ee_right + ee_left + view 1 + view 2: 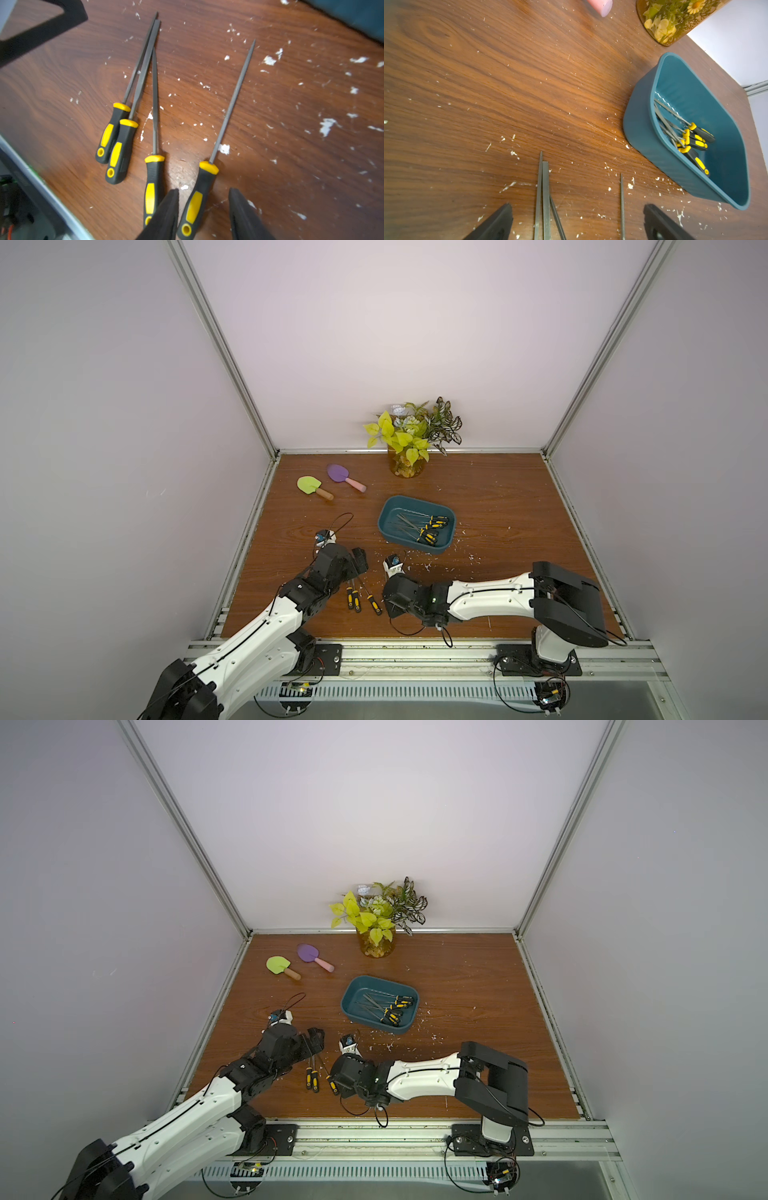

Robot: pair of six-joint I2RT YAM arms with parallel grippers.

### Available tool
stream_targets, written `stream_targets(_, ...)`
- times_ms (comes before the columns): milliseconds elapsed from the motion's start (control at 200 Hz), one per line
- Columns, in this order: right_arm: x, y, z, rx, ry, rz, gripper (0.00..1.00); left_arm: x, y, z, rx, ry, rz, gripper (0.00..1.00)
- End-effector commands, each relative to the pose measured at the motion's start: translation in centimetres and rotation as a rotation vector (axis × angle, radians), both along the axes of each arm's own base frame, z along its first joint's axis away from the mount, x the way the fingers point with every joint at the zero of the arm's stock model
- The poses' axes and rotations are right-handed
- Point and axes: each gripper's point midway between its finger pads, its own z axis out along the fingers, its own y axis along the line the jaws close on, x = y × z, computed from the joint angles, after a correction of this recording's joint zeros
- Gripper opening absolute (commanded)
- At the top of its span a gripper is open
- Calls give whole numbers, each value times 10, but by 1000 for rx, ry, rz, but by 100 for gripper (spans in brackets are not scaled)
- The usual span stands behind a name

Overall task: Put the file tool into the storage box
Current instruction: Pick up the file tool from the center of the board.

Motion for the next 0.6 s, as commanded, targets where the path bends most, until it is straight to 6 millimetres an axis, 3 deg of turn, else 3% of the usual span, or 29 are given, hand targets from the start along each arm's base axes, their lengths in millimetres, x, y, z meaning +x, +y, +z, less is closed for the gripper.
stream_targets(0, -1, 4, 4, -26, -15, 10, 44, 4, 2, 5, 14, -16, 3, 100)
stream_targets(335, -1, 10, -9, -86, -7, 25, 43, 4, 5, 12, 23, -33, 1, 100)
stream_targets(590, 2, 0, -18, -182, -31, 10, 40, 5, 5, 14, 35, -29, -3, 100)
